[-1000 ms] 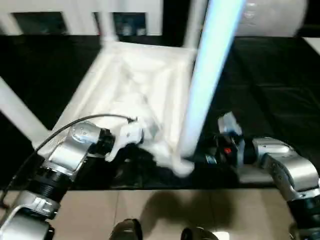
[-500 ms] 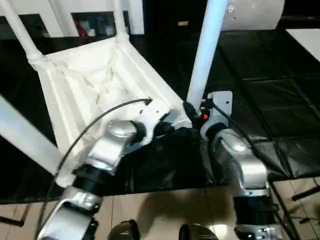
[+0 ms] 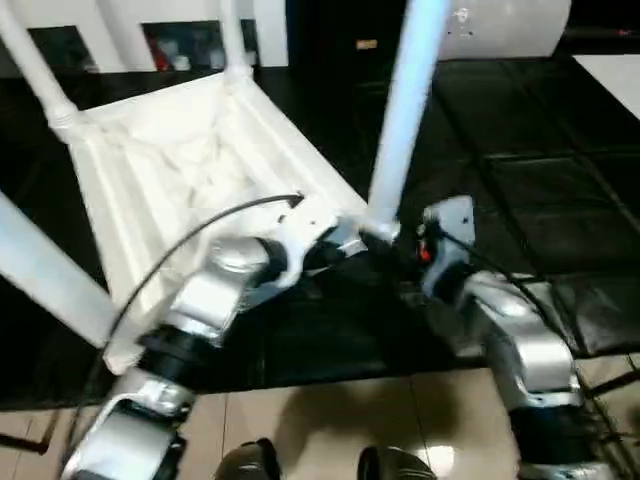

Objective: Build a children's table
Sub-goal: Rotate leg to tighten

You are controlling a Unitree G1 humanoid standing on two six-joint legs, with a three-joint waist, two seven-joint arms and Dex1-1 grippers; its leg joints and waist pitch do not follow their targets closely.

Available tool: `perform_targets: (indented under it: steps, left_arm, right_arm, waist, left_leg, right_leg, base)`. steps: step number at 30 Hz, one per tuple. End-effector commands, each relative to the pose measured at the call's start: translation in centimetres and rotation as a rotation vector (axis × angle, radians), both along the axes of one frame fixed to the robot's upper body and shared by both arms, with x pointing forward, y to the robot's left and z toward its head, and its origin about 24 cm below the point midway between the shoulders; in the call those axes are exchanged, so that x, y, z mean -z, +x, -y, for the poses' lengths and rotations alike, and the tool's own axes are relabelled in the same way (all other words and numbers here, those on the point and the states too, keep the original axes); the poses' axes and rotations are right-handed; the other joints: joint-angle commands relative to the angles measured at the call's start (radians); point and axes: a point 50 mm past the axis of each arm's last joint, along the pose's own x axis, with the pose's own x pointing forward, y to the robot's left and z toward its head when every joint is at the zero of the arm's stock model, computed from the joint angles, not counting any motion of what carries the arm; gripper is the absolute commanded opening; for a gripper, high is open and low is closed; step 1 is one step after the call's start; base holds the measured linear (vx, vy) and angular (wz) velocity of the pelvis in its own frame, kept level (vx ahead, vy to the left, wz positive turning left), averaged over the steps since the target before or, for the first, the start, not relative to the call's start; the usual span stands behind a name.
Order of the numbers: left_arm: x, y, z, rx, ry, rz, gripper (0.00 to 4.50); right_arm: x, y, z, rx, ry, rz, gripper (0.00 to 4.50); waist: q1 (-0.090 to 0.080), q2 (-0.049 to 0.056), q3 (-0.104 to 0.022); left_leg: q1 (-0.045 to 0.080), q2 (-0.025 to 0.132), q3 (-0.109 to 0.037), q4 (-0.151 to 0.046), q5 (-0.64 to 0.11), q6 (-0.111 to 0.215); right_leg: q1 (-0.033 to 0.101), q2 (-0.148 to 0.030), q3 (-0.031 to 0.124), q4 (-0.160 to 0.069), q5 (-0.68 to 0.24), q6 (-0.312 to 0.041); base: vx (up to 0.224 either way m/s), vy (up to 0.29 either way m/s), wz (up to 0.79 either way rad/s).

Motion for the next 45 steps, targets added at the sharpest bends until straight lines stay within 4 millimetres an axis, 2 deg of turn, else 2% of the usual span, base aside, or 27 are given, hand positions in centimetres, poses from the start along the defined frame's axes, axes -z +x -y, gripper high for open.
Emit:
perform_targets:
  steps: [1, 3, 6, 7, 9, 12, 15, 16, 18, 21, 22, 24, 27, 28, 30, 32, 42, 45]
  left_arm:
    - [-0.8, -1.2, -0.4, 0.185, -0.015, 0.044, 0.00]
    - [-0.4, -1.7, -1.2, 0.250, 0.034, 0.041, 0.00]
    - [0.1, -2.1, -1.9, 0.317, 0.091, 0.041, 0.00]
    - [0.3, -2.4, -2.2, 0.357, 0.098, 0.028, 0.00]
    - [0.5, -3.1, -2.8, 0.434, 0.109, 0.000, 0.00]
    - [0.9, -4.0, -3.4, 0.536, 0.134, -0.035, 0.00]
    - [1.0, -4.4, -3.7, 0.594, 0.153, -0.053, 0.00]
    - [1.0, -4.5, -3.8, 0.627, 0.167, -0.056, 0.00]
    - [1.1, -4.6, -4.1, 0.680, 0.199, -0.058, 0.00]
    - [1.0, -4.4, -4.0, 0.697, 0.208, -0.053, 0.00]
    - [1.0, -4.4, -4.0, 0.708, 0.210, -0.050, 0.00]
    - [0.8, -4.3, -3.8, 0.729, 0.211, -0.048, 0.00]
    - [0.7, -4.3, -3.6, 0.753, 0.212, -0.044, 0.00]
    - [0.7, -4.3, -3.6, 0.771, 0.219, -0.042, 0.00]
    - [0.7, -4.3, -3.5, 0.786, 0.224, -0.041, 0.00]
    - [0.7, -4.3, -3.4, 0.791, 0.224, -0.042, 0.00]
    - [1.1, -4.4, -3.6, 0.791, 0.223, -0.057, 0.00]
    - [1.0, -4.2, -3.7, 0.725, 0.187, -0.064, 0.00]
  right_arm:
    - [-0.9, -0.6, 0.8, -0.188, -0.027, 0.037, 4.26]
    - [-1.1, -0.8, 1.5, -0.261, -0.069, 0.049, 4.38]
    - [-1.2, -0.9, 2.0, -0.342, -0.117, 0.060, 4.46]
    - [-1.3, -1.0, 2.2, -0.385, -0.129, 0.057, 4.46]
    - [-1.6, -1.1, 2.5, -0.463, -0.137, 0.046, 4.46]
    - [-1.9, -1.5, 2.6, -0.588, -0.167, 0.030, 4.46]
    - [-1.9, -1.9, 2.5, -0.679, -0.179, 0.008, 4.46]
    - [-1.8, -2.1, 2.4, -0.734, -0.187, -0.004, 4.46]
    - [-1.5, -2.5, 2.3, -0.827, -0.207, -0.034, 4.46]
    - [-1.2, -2.5, 2.2, -0.859, -0.208, -0.065, 4.11]
    - [-1.1, -2.4, 2.2, -0.871, -0.208, -0.078, 4.11]
    - [-0.9, -2.3, 2.1, -0.889, -0.210, -0.095, 3.75]
    - [-0.8, -2.1, 2.0, -0.904, -0.212, -0.104, 3.67]
    - [-0.7, -1.9, 1.9, -0.912, -0.209, -0.108, 3.55]
    - [-0.8, -1.6, 1.9, -0.917, -0.204, -0.114, 3.27]
    - [-0.8, -1.6, 1.8, -0.922, -0.198, -0.117, 3.21]
    - [-0.5, -2.3, 1.5, -0.982, -0.138, -0.170, 2.28]
    - [-0.5, -2.9, 1.4, -0.962, -0.080, -0.186, 2.12]
  waist:
    - [0.013, -0.012, -0.081]
    - [0.017, -0.006, -0.078]
    - [0.031, -0.002, -0.074]
    - [0.033, -0.002, -0.074]
    - [0.043, -0.009, -0.075]
    - [0.055, -0.008, -0.075]
    - [0.057, -0.007, -0.074]
    - [0.060, -0.012, -0.074]
    - [0.061, -0.014, -0.073]
    - [0.062, -0.012, -0.073]
    - [0.065, -0.017, -0.073]
    - [0.067, -0.016, -0.074]
    - [0.067, -0.015, -0.074]
    - [0.068, -0.013, -0.072]
    - [0.069, -0.015, -0.074]
    - [0.069, -0.015, -0.073]
    - [0.070, -0.015, -0.071]
    - [0.070, -0.012, -0.069]
  left_leg:
    - [0.018, 0.064, -0.042, -0.048, -0.075, 0.130]
    - [0.028, 0.069, -0.039, -0.049, -0.079, 0.135]
    - [0.036, 0.074, -0.036, -0.052, -0.120, 0.121]
    - [0.037, 0.075, -0.036, -0.053, -0.123, 0.114]
    - [0.035, 0.076, -0.037, -0.054, -0.116, 0.107]
    - [0.038, 0.077, -0.035, -0.053, -0.126, 0.103]
    - [0.036, 0.077, -0.035, -0.055, -0.135, 0.101]
    - [0.035, 0.076, -0.036, -0.055, -0.141, 0.099]
    - [0.033, 0.076, -0.035, -0.054, -0.138, 0.102]
    - [0.035, 0.076, -0.035, -0.054, -0.132, 0.103]
    - [0.034, 0.076, -0.034, -0.054, -0.127, 0.104]
    - [0.035, 0.075, -0.034, -0.052, -0.119, 0.106]
    - [0.034, 0.076, -0.034, -0.052, -0.113, 0.105]
    - [0.034, 0.076, -0.035, -0.053, -0.115, 0.108]
    - [0.035, 0.076, -0.034, -0.052, -0.116, 0.109]
    - [0.034, 0.077, -0.035, -0.053, -0.117, 0.108]
    - [0.035, 0.078, -0.035, -0.055, -0.127, 0.102]
    - [0.035, 0.079, -0.036, -0.058, -0.136, 0.094]
  right_leg:
    - [0.072, -0.107, 0.061, -0.063, 0.043, -0.244]
    - [0.059, -0.100, 0.061, -0.064, 0.032, -0.246]
    - [0.049, -0.102, 0.063, -0.069, -0.033, -0.249]
    - [0.049, -0.102, 0.063, -0.069, -0.040, -0.251]
    - [0.052, -0.103, 0.061, -0.066, -0.049, -0.252]
    - [0.048, -0.105, 0.062, -0.063, -0.060, -0.250]
    - [0.046, -0.106, 0.062, -0.065, -0.079, -0.246]
    - [0.048, -0.109, 0.062, -0.067, -0.096, -0.246]
    - [0.048, -0.108, 0.063, -0.067, -0.101, -0.240]
    - [0.046, -0.107, 0.063, -0.067, -0.102, -0.242]
    - [0.045, -0.106, 0.063, -0.066, -0.102, -0.242]
    - [0.045, -0.107, 0.063, -0.065, -0.098, -0.244]
    - [0.045, -0.107, 0.062, -0.064, -0.089, -0.249]
    - [0.044, -0.107, 0.062, -0.064, -0.084, -0.252]
    - [0.044, -0.107, 0.062, -0.064, -0.086, -0.254]
    - [0.045, -0.108, 0.062, -0.063, -0.086, -0.255]
    - [0.045, -0.108, 0.062, -0.066, -0.103, -0.253]
    - [0.045, -0.108, 0.063, -0.066, -0.108, -0.252]
  base:
    - [0.000, 0.000, 0.00]
    - [0.000, 0.000, 0.00]
    - [0.000, 0.000, 0.00]
    - [0.000, 0.000, 0.00]
    - [0.000, 0.000, 0.00]
    - [0.000, 0.000, 0.00]
    - [0.000, 0.000, 0.00]
    - [0.000, 0.000, 0.00]
    - [0.000, 0.000, 0.00]
    - [0.000, 0.000, 0.00]
    - [0.000, 0.000, 0.00]
    - [0.000, 0.000, 0.00]
    - [0.000, 0.000, 0.00]
    - [0.000, 0.000, 0.00]
    - [0.000, 0.000, 0.00]
    - [0.000, 0.000, 0.00]
    - [0.000, 0.000, 0.00]
    - [0.000, 0.000, 0.00]
